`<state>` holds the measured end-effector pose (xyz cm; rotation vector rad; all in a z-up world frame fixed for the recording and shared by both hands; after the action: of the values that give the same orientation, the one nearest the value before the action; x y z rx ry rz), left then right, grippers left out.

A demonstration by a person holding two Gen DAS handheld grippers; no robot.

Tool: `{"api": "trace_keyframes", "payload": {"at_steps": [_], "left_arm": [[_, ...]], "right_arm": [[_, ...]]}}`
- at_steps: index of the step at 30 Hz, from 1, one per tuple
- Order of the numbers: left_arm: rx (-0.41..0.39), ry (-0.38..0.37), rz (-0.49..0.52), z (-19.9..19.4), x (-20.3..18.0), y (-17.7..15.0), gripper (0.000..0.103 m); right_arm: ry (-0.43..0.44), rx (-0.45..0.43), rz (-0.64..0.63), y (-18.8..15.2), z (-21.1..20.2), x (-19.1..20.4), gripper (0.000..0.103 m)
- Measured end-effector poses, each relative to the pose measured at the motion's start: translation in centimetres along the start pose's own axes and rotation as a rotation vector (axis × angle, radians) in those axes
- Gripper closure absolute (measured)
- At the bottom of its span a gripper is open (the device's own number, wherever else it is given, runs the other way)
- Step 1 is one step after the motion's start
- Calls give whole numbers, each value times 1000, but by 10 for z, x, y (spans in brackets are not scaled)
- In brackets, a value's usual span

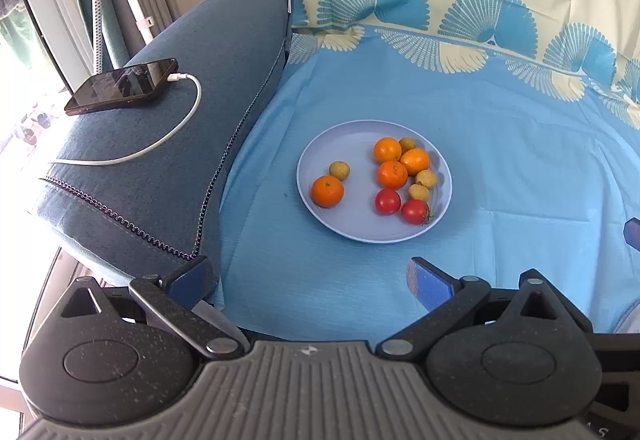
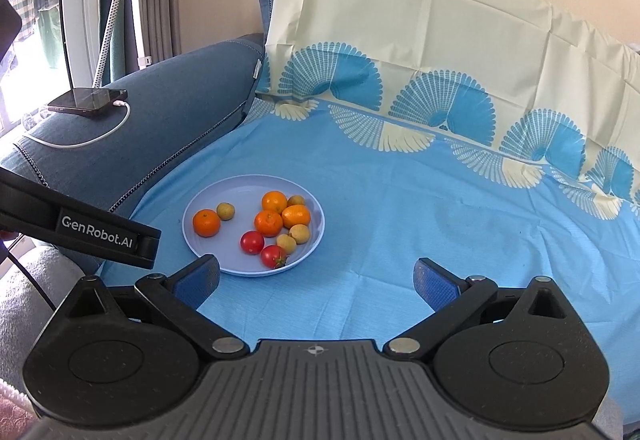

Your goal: Organize fruits

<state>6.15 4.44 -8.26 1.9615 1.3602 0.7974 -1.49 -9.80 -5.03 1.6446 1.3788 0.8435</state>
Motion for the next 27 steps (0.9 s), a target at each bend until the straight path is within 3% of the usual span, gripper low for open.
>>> {"api": "trace_keyframes", "payload": {"at_steps": [27], "left_arm": [[9,-2,20,2,-3,0,0]], "right_arm": [[3,5,-2,-2,1,2,1]]}}
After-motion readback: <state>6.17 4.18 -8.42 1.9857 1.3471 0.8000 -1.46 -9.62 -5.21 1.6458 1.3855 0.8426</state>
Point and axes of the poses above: each gripper's, at about its wrist camera, not at the fingertips, and z roughly the way its jaws point, x to its left, y to its top, the point moved 8 cm from there along z, roughly the way its jaws point, and after that the axes turned 15 degrees about -x, right-handed, at the moved point
